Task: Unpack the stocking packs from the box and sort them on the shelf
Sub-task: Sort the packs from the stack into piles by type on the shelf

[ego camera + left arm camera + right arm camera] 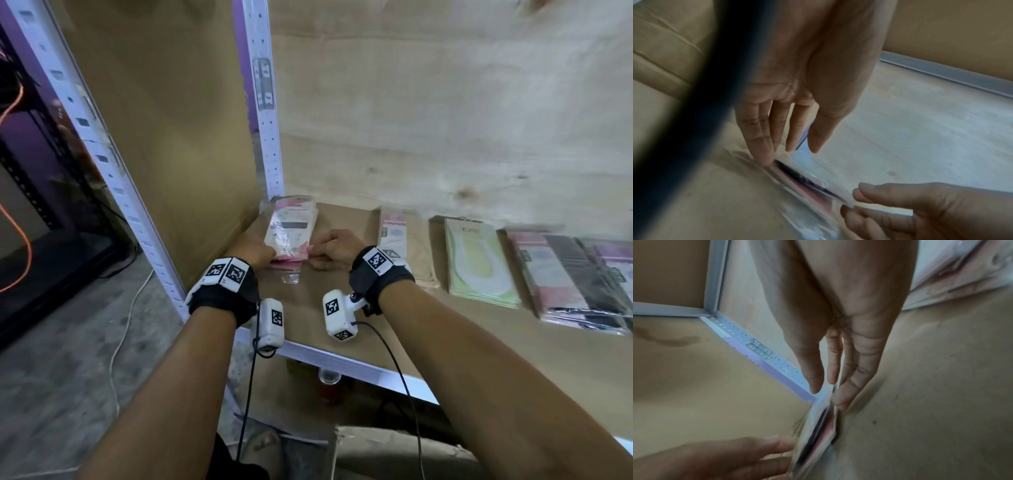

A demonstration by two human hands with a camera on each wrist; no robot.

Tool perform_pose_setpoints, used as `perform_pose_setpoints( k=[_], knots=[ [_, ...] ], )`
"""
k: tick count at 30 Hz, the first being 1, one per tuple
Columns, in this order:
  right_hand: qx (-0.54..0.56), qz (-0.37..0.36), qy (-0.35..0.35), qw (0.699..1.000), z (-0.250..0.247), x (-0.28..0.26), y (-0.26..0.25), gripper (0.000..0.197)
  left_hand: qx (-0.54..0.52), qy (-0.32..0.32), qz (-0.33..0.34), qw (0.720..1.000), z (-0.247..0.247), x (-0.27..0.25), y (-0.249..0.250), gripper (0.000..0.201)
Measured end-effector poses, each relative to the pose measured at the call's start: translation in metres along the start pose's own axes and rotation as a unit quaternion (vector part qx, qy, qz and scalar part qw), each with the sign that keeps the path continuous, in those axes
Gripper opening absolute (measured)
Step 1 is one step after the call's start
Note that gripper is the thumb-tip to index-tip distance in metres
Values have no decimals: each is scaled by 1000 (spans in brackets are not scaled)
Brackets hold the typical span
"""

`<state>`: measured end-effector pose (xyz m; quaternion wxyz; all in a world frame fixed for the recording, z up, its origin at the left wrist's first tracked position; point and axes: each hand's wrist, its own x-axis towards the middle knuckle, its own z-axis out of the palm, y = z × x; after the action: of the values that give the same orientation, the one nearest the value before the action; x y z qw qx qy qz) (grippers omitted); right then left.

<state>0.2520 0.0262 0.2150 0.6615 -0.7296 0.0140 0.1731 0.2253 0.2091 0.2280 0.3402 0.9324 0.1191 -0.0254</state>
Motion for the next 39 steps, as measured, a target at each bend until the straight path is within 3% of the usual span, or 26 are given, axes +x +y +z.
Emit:
perform_pose_setpoints(
  k=[2, 5, 10, 12, 14, 16, 19, 20, 23, 25, 27, 31, 35, 39],
  knots=[
    [16, 2, 15, 1000, -3, -2, 0, 26, -7, -4, 5, 1000, 2, -2, 1, 6],
    [12, -17, 43, 999, -10, -9, 0, 27, -23, 0, 17, 1000, 5, -2, 2, 9],
    [21, -41, 52, 998, -37, -34, -12, 13, -168, 17, 24, 985, 13, -3, 19, 10],
    [9, -74, 64, 995, -49, -49, -21, 17, -275, -12, 17, 961, 12, -10, 35, 11],
    [-12, -131, 69, 989, -63, -68, -28, 27, -380, -62, 3, 923, 11, -18, 52, 36],
    [-60, -190, 74, 977, -79, -90, -33, 28, -416, -103, 3, 903, 10, -25, 67, 61],
    [-188, -264, 116, 939, -103, -122, -32, 24, -474, -179, -9, 862, 17, -39, 90, 104],
    [-222, -284, 123, 924, -111, -133, -30, 22, -498, -212, 1, 841, 23, -44, 97, 106],
    [-307, -298, 128, 895, -140, -158, -18, 18, -545, -276, 51, 790, 44, -56, 115, 70],
    [-337, -278, 122, 891, -161, -169, -7, 19, -556, -276, 58, 782, 59, -62, 124, 46],
    [-311, -255, 125, 907, -181, -178, 3, 19, -541, -271, 63, 794, 75, -68, 133, 40],
    [-239, -206, 230, 921, -224, -190, 20, 30, -465, -323, 98, 819, 104, -83, 148, 27],
    [-105, -71, 132, 983, -253, -204, 35, 34, -437, -362, 115, 815, 128, -95, 164, 20],
    [-34, -54, 116, 991, -269, -217, 47, 33, -432, -307, 125, 838, 143, -95, 179, 19]
  ],
)
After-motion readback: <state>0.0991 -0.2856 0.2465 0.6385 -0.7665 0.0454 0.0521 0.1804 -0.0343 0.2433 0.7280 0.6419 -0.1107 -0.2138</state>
